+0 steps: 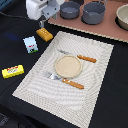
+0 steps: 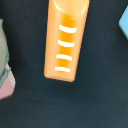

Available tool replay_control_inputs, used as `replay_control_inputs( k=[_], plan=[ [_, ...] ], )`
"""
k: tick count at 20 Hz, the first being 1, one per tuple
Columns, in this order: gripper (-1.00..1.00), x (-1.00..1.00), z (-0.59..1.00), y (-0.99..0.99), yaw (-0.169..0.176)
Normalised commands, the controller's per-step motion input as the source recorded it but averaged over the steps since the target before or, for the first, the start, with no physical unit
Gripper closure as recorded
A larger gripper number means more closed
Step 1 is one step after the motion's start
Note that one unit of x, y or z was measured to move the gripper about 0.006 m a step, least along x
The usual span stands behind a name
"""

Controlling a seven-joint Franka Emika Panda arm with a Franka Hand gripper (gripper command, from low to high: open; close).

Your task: Place the bread, butter, and milk from the table onto the serving area.

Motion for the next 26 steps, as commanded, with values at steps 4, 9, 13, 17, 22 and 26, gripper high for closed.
replay_control_inputs(
  k=[4, 9, 13, 17, 22, 26],
  plan=[
    [-1.00, -0.44, -0.33, 0.21, -0.083],
    [-1.00, -0.41, -0.16, 0.22, -0.022],
    [-1.00, -0.36, -0.23, 0.08, -0.004],
    [-1.00, -0.23, -0.40, 0.04, 0.000],
    [-1.00, -0.17, -0.39, 0.00, 0.000],
    [-1.00, -0.11, -0.29, 0.06, 0.000]
  ],
)
